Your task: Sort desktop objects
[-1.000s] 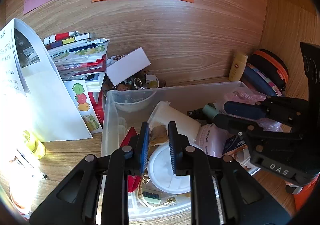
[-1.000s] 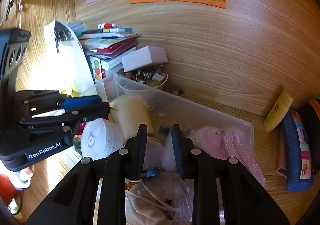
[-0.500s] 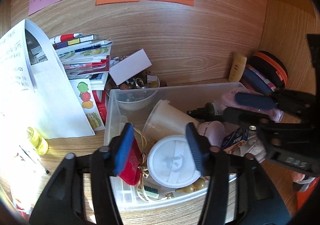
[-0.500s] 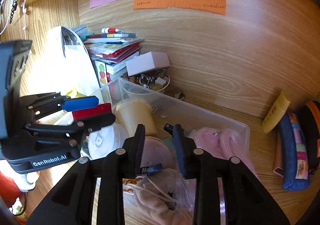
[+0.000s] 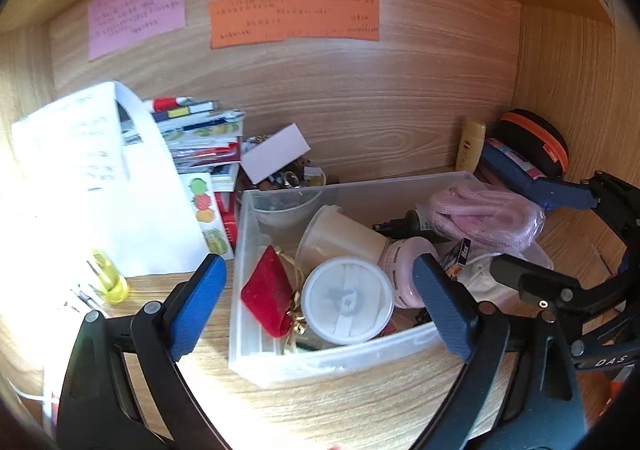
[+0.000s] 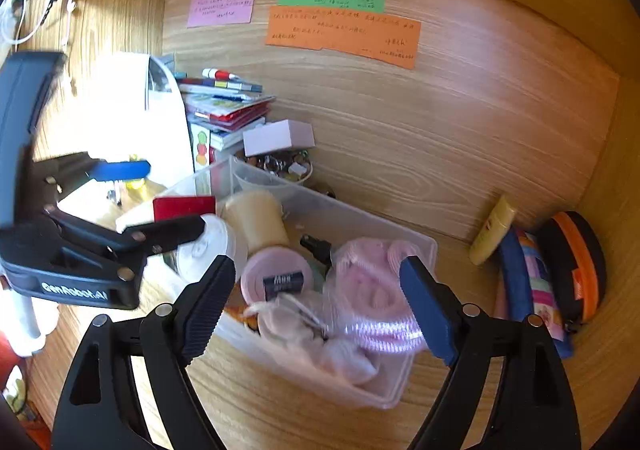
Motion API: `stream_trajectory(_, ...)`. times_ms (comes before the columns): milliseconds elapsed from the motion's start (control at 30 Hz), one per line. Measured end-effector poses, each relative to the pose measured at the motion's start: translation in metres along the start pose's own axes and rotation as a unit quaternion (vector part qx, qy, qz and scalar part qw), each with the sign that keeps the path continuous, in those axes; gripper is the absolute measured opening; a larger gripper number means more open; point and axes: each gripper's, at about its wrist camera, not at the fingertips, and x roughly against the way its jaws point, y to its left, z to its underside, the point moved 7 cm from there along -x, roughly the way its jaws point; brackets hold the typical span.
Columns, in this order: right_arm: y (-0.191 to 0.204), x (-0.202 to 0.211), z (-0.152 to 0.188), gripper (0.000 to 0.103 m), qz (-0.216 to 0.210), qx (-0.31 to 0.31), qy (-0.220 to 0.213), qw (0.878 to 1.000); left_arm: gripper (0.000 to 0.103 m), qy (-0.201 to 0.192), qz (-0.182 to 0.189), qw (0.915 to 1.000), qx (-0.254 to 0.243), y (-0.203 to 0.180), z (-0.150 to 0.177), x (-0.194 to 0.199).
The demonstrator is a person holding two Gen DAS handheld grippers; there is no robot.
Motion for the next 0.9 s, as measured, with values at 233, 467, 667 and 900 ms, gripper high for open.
stream_trajectory(233,0.007,0.018,0.017,0.087,0.000,0.001,-0.002,1.000,0.097,-0.009,-0.015,0.9998,0.007,-0.001,0.015,0.022)
stream_trajectory(467,0.008,0.039,0.031,0.087,-0.012,-0.020,-0.007,1.000,0.098,-0.012,-0.031,0.9993,0.014,-0.011,0.028,0.044)
stream_trajectory(667,0.005,0.059,0.040,0.087,-0.019,-0.044,-0.014,0.999,0.099,-0.029,-0.035,0.9986,0.029,-0.017,0.034,0.065)
stream_trajectory(900,-0.002,0.080,0.044,0.099,-0.024,-0.061,-0.036,0.997,0.100,-0.051,-0.043,0.9971,0.037,-0.020,0.037,0.080)
